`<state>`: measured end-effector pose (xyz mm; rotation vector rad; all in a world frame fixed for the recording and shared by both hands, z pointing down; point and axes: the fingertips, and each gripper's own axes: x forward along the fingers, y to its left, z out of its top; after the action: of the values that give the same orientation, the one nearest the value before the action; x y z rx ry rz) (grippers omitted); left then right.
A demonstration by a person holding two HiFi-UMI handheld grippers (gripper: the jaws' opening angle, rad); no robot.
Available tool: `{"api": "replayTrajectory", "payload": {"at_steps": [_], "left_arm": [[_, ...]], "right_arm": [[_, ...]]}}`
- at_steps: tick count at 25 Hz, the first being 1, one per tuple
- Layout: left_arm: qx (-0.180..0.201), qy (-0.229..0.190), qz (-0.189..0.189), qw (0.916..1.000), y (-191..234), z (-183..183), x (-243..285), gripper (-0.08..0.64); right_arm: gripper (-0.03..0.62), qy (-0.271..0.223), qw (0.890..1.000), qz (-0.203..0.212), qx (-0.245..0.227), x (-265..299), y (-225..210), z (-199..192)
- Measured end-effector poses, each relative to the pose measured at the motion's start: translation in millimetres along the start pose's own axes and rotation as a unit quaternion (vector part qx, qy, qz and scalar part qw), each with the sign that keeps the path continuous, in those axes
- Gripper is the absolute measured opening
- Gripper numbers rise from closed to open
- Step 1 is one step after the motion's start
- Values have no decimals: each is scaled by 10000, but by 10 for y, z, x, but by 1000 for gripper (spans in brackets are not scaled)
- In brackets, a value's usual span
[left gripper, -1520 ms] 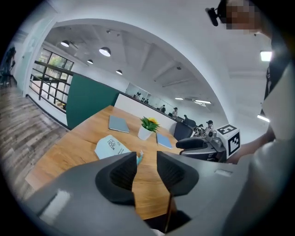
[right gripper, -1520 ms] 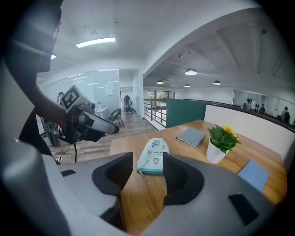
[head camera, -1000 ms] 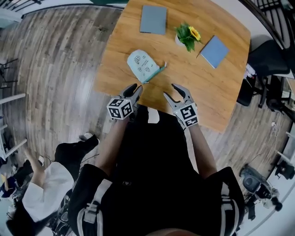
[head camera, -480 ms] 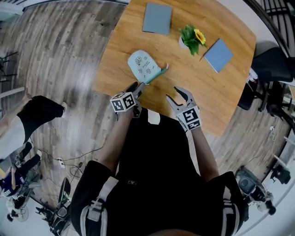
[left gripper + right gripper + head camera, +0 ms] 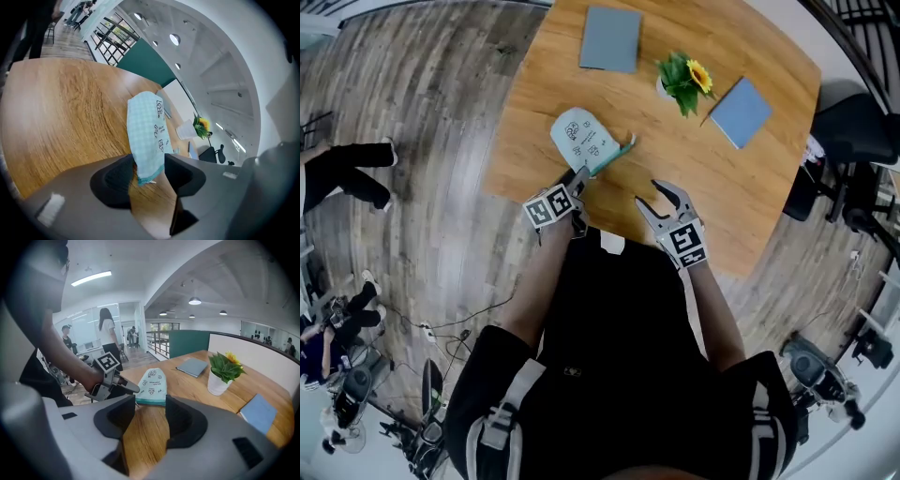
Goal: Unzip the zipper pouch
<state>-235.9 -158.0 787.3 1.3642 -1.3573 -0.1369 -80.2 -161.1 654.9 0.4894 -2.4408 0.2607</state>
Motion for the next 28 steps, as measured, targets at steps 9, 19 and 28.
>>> {"api": "replayTrajectory", "payload": {"at_steps": [9, 19, 28], "left_arm": [[-215, 123, -76, 9997, 10, -18, 121, 166], [-594, 307, -1031, 9924, -352, -18, 178, 6], [-798, 169, -1819, 9799, -916, 215, -22, 5]], "right_arm": [[205, -26, 9999, -63, 102, -5, -38, -7], [202, -103, 9998, -126, 107, -49, -3, 19], [174, -339, 9992, -178, 58, -98, 89, 141]]}}
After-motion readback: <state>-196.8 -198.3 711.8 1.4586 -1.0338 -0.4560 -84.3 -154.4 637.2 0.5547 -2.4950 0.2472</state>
